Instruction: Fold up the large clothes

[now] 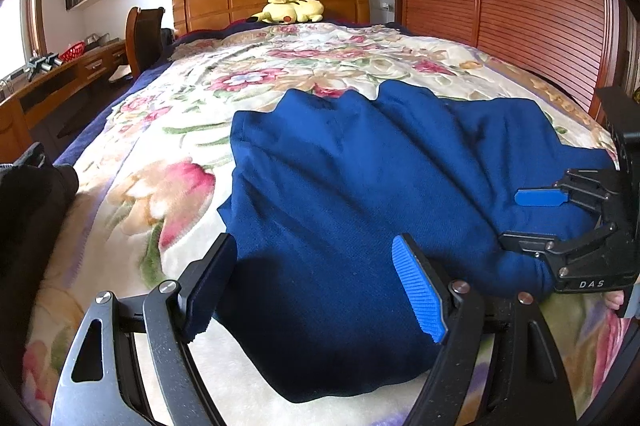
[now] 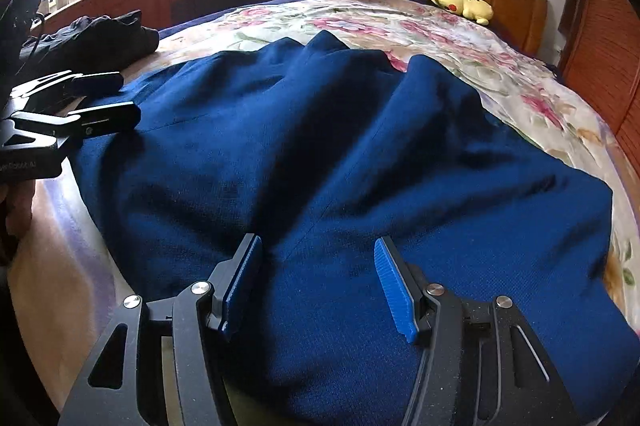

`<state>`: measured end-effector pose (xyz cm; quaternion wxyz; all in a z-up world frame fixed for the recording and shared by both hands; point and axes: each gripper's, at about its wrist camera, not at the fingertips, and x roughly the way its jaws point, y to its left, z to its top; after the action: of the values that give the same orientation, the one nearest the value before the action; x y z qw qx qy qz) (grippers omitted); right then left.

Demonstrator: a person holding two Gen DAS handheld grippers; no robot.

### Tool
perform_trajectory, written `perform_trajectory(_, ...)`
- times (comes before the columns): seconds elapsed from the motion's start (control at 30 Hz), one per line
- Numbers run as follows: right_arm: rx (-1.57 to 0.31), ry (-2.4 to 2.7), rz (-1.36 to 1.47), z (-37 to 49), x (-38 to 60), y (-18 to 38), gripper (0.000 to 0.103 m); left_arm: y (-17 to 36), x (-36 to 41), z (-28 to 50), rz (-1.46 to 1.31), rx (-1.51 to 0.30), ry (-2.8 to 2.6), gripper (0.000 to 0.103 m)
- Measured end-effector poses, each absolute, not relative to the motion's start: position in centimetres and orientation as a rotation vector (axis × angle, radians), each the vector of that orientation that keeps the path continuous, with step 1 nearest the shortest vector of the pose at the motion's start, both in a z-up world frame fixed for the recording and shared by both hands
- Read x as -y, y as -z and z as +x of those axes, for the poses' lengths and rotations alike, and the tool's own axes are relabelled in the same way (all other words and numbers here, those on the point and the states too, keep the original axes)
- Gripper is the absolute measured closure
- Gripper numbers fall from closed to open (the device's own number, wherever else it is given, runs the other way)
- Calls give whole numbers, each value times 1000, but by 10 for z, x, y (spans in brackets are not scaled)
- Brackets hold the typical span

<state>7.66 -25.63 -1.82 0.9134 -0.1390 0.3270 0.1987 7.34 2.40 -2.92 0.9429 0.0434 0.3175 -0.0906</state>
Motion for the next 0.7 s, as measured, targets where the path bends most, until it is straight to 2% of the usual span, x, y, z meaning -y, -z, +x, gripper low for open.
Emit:
perform_trajectory(0.27, -621, -417, -222, 57, 264, 4, 43, 17, -20, 61, 82, -606, 213, 22)
perform_trajectory(0.47, -656, -416, -234, 52, 265, 22, 43, 14, -7, 52, 86, -595, 261, 22)
perform_trajectory(0.7, -641, -410, -206, 42, 278, 7, 43, 11, 12, 49, 67, -594, 312, 22)
